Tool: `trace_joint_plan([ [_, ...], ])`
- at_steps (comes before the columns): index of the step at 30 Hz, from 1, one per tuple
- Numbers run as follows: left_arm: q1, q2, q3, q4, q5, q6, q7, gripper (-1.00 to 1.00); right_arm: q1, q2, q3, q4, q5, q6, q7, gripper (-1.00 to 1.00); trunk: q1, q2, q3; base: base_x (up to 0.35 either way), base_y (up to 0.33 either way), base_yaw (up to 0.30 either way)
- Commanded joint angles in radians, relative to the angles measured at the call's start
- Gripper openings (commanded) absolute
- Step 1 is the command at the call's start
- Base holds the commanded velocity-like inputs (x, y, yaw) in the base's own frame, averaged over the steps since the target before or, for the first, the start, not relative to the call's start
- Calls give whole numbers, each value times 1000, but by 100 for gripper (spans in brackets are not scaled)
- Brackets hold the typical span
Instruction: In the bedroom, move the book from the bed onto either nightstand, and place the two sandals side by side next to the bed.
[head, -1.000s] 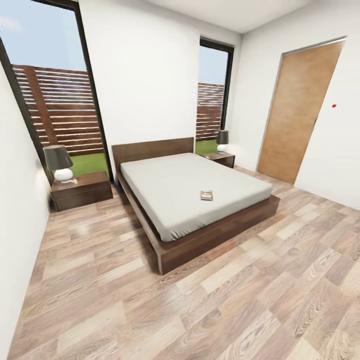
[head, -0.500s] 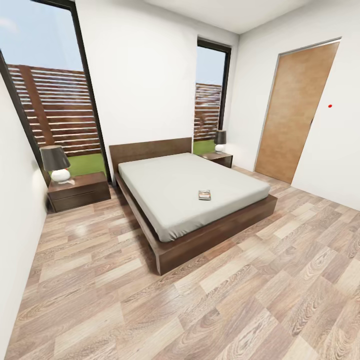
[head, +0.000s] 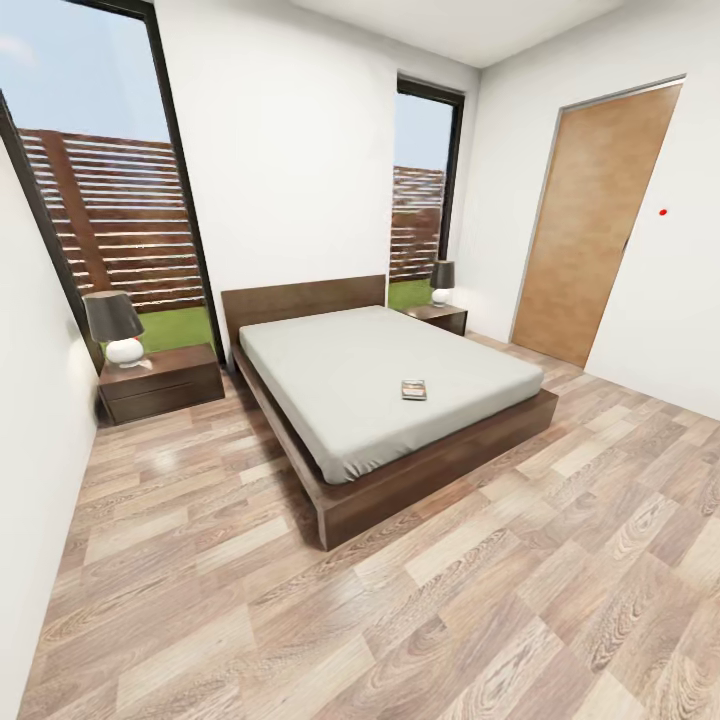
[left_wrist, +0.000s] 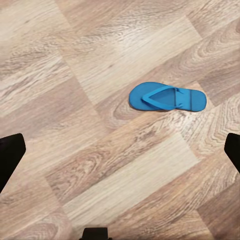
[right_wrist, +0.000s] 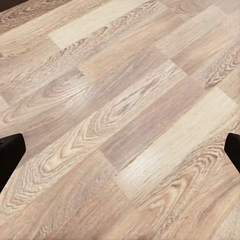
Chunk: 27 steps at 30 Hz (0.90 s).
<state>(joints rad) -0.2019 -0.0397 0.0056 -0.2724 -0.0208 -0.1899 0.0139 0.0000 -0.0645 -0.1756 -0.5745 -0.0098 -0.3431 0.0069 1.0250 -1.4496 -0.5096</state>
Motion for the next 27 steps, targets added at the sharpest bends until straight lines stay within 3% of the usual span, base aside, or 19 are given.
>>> trace_joint_plan([
  [1,-1,0,1,1,-2,-3,1,100,0,0,-1,0,-1,-2,1,100,0,0,-1,0,4,0],
  [7,-1,1,1,-29,-6,-3,-1,100,0,0,-1,-1,-1,-2,1,100,0,0,-1,0,1,0],
  [11,-2,3,-2,-164,-14,16,0,100,0,0,-1,-1,-1,-2,1,100,0,0,-1,0,0,0],
  [12,-3,4,-4,-217,-25,50,-1,100,0,0,-1,-1,-1,-2,1,100,0,0,-1,0,0,0],
  [14,-6,4,-11,-259,-58,104,-8,100,0,0,-1,-1,-1,-2,1,100,0,0,-1,0,0,0],
  [17,-17,4,-38,-307,-158,193,-74,100,0,0,-1,-1,-1,-2,1,100,0,0,-1,0,0,0],
  [18,-30,3,-49,-326,-234,232,-140,100,0,0,-1,-1,-1,-2,1,100,0,0,-1,0,0,0],
  [19,-39,3,-53,-337,-281,249,-182,100,0,0,-1,-1,-1,-2,1,100,0,0,-1,0,0,0],
  [21,-50,5,-57,-355,-348,267,-238,100,0,0,-1,-1,-1,-2,1,100,0,0,-1,0,0,0],
  [24,-56,6,-58,-386,-385,277,-268,100,0,0,-1,-1,-2,-2,1,100,0,0,-1,0,0,0],
  [27,-57,4,-60,-393,-395,279,-276,100,0,0,-1,-1,-2,-2,1,100,0,0,-1,0,0,0],
])
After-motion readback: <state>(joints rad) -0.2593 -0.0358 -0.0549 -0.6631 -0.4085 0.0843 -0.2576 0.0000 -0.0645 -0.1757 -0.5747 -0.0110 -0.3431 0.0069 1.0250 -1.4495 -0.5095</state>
